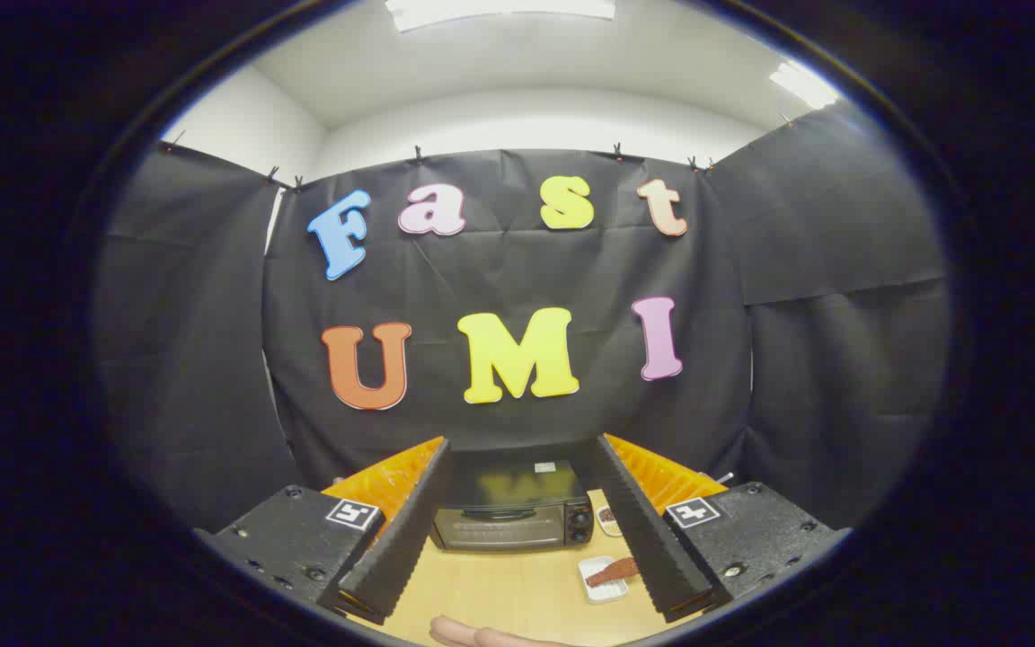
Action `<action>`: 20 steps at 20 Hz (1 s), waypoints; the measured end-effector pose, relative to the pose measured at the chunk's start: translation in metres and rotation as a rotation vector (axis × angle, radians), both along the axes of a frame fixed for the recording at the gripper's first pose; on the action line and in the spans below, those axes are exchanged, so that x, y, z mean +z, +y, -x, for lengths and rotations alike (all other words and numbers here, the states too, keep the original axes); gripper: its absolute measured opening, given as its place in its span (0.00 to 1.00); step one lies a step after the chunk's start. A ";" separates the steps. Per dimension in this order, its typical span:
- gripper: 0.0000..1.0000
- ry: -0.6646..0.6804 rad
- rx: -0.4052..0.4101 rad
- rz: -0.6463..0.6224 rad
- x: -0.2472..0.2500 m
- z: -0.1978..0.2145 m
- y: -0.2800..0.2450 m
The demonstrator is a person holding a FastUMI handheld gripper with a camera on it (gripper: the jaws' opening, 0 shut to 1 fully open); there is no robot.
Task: Open the toaster oven, put the food inside, and close the toaster oven door.
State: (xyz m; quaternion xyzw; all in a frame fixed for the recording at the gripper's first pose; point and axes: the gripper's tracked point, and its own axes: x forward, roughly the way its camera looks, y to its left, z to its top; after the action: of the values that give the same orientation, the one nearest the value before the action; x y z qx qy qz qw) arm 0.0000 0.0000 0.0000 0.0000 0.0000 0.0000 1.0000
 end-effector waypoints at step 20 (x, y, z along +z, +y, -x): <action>1.00 -0.046 -0.027 0.104 -0.025 -0.023 -0.002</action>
State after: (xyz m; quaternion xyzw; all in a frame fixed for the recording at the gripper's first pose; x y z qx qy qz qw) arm 0.0228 -0.0020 -0.0249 -0.0520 -0.0230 -0.0137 0.9983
